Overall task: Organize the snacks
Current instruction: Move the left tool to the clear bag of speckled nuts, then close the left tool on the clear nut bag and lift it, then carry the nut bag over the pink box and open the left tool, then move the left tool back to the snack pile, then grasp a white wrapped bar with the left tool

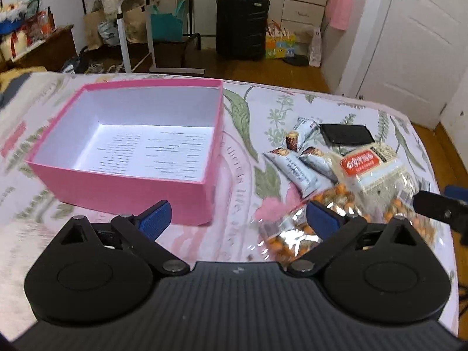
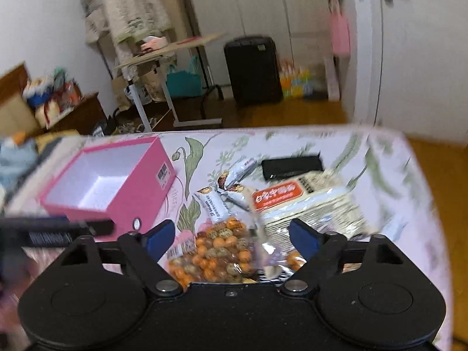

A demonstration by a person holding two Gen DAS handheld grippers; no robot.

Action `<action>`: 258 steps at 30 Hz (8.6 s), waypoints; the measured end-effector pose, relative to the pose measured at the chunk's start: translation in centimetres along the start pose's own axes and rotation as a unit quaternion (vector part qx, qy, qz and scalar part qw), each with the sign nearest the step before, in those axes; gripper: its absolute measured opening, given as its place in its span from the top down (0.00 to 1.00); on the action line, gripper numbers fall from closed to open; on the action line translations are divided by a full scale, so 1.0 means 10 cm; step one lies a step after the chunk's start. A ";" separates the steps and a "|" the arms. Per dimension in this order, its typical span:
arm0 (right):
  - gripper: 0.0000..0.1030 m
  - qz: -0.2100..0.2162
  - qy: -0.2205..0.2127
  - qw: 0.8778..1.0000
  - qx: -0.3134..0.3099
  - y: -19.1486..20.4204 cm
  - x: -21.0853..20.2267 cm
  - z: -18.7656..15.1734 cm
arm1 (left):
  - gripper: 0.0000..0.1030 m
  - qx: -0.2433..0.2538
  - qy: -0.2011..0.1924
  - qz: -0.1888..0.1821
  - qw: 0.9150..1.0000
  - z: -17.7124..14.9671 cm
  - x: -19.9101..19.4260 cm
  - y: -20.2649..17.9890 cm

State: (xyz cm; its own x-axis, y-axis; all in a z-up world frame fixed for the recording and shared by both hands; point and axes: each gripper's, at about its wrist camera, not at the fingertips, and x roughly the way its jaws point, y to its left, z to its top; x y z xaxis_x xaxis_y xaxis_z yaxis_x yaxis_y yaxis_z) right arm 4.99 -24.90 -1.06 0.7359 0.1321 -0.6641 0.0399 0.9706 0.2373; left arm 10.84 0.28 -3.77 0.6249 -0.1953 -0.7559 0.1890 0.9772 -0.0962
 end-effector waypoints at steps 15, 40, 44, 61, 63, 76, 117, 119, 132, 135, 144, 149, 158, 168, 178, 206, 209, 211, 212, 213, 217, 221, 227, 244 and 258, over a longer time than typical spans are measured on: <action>0.19 -0.029 0.110 0.993 0.042 -0.22 1.08 -0.14 | 0.12 -0.047 0.127 -0.048 0.990 -0.56 1.07 0.24; 0.57 0.012 0.151 0.988 0.030 -0.17 1.00 -0.31 | 0.09 -0.029 0.096 -0.131 0.986 -0.61 1.14 0.18; 0.37 -0.002 0.148 0.988 0.052 -0.31 1.02 -0.28 | 0.11 -0.050 0.110 -0.138 0.983 -0.58 1.18 0.26; 0.66 0.035 0.174 0.984 0.029 0.05 1.09 -0.22 | 0.16 -0.062 0.142 -0.294 0.943 -0.49 1.06 0.16; 0.67 0.037 0.179 0.983 0.034 0.06 1.10 -0.24 | 0.16 -0.029 0.144 -0.261 0.954 -0.50 1.01 0.03; 0.67 0.025 0.165 0.981 0.096 -0.16 0.87 -0.40 | 0.16 -0.126 0.209 -0.231 0.942 -0.70 1.05 0.19; 0.16 0.026 0.191 0.935 -0.297 0.73 0.69 -0.62 | 0.31 -0.194 0.255 -0.274 0.907 -0.57 0.79 0.02; 0.16 0.028 0.185 0.942 -0.279 0.76 0.58 -0.57 | 0.31 -0.169 0.251 -0.274 0.913 -0.50 0.65 -0.01; 0.16 0.029 0.087 0.969 -0.230 1.27 0.15 -0.20 | 0.31 -0.071 0.160 -0.244 0.954 0.03 -0.25 0.30; 0.16 0.036 0.072 0.970 -0.228 1.43 0.22 -0.08 | 0.30 -0.066 0.144 -0.235 0.959 0.19 -0.33 0.50; 0.15 0.074 0.037 0.960 -0.268 1.96 0.74 0.21 | 0.30 -0.052 0.119 -0.203 0.971 0.77 -0.05 1.07; 0.15 0.104 0.035 0.953 -0.281 2.17 1.22 0.42 | 0.30 -0.069 0.112 -0.178 0.975 1.05 0.31 1.39; 0.15 0.156 0.104 0.904 -0.383 2.48 2.15 0.62 | 0.30 -0.206 0.174 -0.170 0.948 1.17 1.25 1.91; 0.10 0.109 0.074 0.844 -0.519 2.64 2.45 0.54 | 0.25 -0.271 0.207 -0.168 0.925 1.05 1.82 2.00; 0.10 0.054 0.018 0.894 -0.445 2.35 1.73 0.50 | 0.24 -0.149 0.157 -0.123 0.968 1.11 1.23 1.75; 0.10 0.032 0.133 0.989 -0.060 -0.02 0.25 -0.88 | 0.26 0.109 0.216 -0.208 0.948 -0.02 0.47 -0.41; 0.13 0.010 0.145 0.987 -0.072 -0.13 0.35 -1.02 | 0.26 0.112 0.214 -0.197 0.950 -0.15 0.58 -0.52; 0.13 0.008 0.145 0.986 -0.084 -0.17 0.38 -1.07 | 0.26 0.124 0.206 -0.187 0.952 -0.18 0.62 -0.55; 0.14 0.015 0.145 0.985 -0.089 -0.17 0.40 -1.08 | 0.27 0.126 0.202 -0.180 0.954 -0.17 0.64 -0.54; 0.14 0.025 0.146 0.984 -0.097 -0.16 0.42 -1.10 | 0.27 0.126 0.198 -0.175 0.956 -0.14 0.66 -0.52; 0.15 0.043 0.156 0.968 -0.193 0.03 0.51 -1.13 | 0.27 0.102 0.173 -0.152 0.968 0.15 0.81 -0.42; 0.23 0.069 0.177 0.929 -0.318 0.23 0.69 -1.15 | 0.27 0.065 0.158 -0.124 0.978 0.48 1.05 -0.44; 0.43 0.056 0.214 0.895 -0.388 0.29 1.08 -1.15 | 0.27 -0.027 0.169 -0.083 0.982 0.58 1.64 -0.56; 0.56 0.014 0.211 0.976 -0.058 -0.27 0.75 -0.92 | 0.73 0.018 0.092 0.025 0.995 0.47 1.83 -0.93; 0.61 -0.004 0.191 0.981 -0.017 -0.26 0.58 -0.68 | 0.75 0.090 0.106 -0.049 0.989 0.30 1.11 -0.69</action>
State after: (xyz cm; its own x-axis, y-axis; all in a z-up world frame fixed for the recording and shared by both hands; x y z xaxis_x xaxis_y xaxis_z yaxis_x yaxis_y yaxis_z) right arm 4.57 -25.30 -10.33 0.4275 0.1831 -0.8853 0.0169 0.9775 0.2104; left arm 18.74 -8.90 -9.51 0.4271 -0.2485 -0.8694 0.3854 0.9198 -0.0736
